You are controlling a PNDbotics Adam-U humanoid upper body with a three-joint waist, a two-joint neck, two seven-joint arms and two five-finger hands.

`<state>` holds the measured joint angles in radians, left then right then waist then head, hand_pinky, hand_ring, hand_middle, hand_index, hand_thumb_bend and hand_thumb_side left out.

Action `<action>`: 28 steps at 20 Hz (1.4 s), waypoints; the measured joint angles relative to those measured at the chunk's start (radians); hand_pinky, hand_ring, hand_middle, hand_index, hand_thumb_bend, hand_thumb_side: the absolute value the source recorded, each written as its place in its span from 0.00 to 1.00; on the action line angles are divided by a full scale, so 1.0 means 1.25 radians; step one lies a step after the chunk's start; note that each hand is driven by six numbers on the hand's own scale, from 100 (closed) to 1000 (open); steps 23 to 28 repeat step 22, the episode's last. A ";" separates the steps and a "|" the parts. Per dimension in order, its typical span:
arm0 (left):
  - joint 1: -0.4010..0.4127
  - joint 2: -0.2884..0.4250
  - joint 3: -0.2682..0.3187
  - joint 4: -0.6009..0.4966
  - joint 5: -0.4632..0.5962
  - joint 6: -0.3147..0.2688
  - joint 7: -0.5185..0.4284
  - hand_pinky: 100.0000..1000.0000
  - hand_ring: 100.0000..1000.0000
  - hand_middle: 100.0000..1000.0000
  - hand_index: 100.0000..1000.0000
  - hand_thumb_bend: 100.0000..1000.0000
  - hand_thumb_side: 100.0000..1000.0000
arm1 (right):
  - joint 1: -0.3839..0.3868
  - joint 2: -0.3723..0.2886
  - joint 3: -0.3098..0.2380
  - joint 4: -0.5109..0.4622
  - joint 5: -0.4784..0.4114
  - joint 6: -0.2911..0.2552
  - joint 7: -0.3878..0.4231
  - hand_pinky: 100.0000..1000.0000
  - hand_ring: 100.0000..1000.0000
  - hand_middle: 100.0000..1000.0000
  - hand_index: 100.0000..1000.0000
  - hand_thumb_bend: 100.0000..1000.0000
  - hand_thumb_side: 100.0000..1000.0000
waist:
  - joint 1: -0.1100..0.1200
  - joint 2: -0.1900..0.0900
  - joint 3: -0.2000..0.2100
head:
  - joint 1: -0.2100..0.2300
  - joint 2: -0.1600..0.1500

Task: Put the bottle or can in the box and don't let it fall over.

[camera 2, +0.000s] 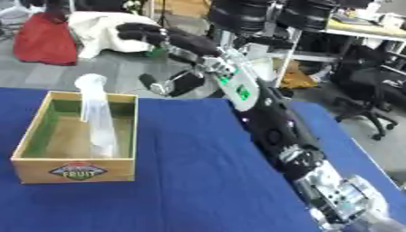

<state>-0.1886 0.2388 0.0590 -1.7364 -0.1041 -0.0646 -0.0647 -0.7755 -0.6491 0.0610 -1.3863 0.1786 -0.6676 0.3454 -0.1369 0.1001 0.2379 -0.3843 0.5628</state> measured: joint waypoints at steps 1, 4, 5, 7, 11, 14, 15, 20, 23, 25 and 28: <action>0.004 0.000 0.004 0.001 0.000 0.001 0.004 0.58 0.56 0.49 0.81 0.46 0.64 | 0.038 -0.020 -0.016 -0.034 -0.061 0.020 -0.007 0.79 1.00 1.00 1.00 0.00 0.14 | 0.002 0.000 -0.013 | 0.009 0.004; 0.013 -0.001 0.016 0.006 -0.005 0.003 0.016 0.58 0.56 0.49 0.81 0.46 0.64 | 0.182 -0.058 -0.064 -0.148 -0.215 0.075 -0.043 0.77 1.00 1.00 0.99 0.00 0.28 | 0.007 0.000 -0.059 | 0.036 0.016; 0.017 -0.001 0.019 0.007 -0.007 0.004 0.019 0.58 0.56 0.49 0.81 0.46 0.64 | 0.228 -0.062 -0.078 -0.187 -0.252 0.091 -0.057 0.76 1.00 1.00 0.99 0.00 0.30 | 0.010 0.000 -0.072 | 0.047 0.022; 0.027 -0.001 0.023 0.008 -0.012 0.004 0.025 0.58 0.56 0.49 0.81 0.46 0.64 | 0.314 -0.055 -0.101 -0.262 -0.305 0.122 -0.084 0.75 1.00 1.00 0.98 0.00 0.44 | 0.016 -0.001 -0.094 | 0.068 0.036; 0.046 -0.001 0.029 0.008 -0.017 0.004 0.032 0.58 0.56 0.49 0.81 0.46 0.64 | 0.449 0.020 -0.131 -0.379 -0.336 0.177 -0.115 0.73 1.00 1.00 0.98 0.00 0.48 | 0.023 -0.002 -0.126 | 0.113 0.067; 0.057 -0.001 0.033 0.008 -0.021 0.005 0.037 0.58 0.56 0.48 0.81 0.46 0.64 | 0.524 0.105 -0.140 -0.427 -0.323 0.213 -0.120 0.71 1.00 1.00 0.97 0.00 0.50 | 0.025 -0.003 -0.144 | 0.145 0.087; 0.060 -0.001 0.035 0.008 -0.022 0.004 0.039 0.58 0.56 0.48 0.81 0.46 0.64 | 0.548 0.135 -0.142 -0.436 -0.314 0.225 -0.118 0.70 1.00 1.00 0.98 0.00 0.52 | 0.025 -0.003 -0.151 | 0.157 0.091; 0.067 -0.001 0.040 0.008 -0.026 0.004 0.049 0.58 0.56 0.48 0.81 0.46 0.64 | 0.646 0.276 -0.142 -0.448 -0.265 0.277 -0.093 0.70 1.00 1.00 0.99 0.00 0.57 | 0.032 0.001 -0.171 | 0.210 0.109; 0.069 -0.001 0.040 0.008 -0.029 0.004 0.051 0.58 0.56 0.48 0.81 0.46 0.64 | 0.665 0.321 -0.142 -0.449 -0.252 0.292 -0.085 0.70 1.00 1.00 0.99 0.00 0.60 | 0.036 0.005 -0.179 | 0.230 0.119; 0.069 -0.001 0.040 0.008 -0.029 0.004 0.051 0.58 0.56 0.48 0.81 0.46 0.64 | 0.665 0.321 -0.142 -0.449 -0.252 0.292 -0.085 0.70 1.00 1.00 0.99 0.00 0.60 | 0.036 0.005 -0.179 | 0.230 0.119; 0.069 -0.001 0.040 0.008 -0.029 0.004 0.051 0.58 0.56 0.48 0.81 0.46 0.64 | 0.665 0.321 -0.142 -0.449 -0.252 0.292 -0.085 0.70 1.00 1.00 0.99 0.00 0.60 | 0.036 0.005 -0.179 | 0.230 0.119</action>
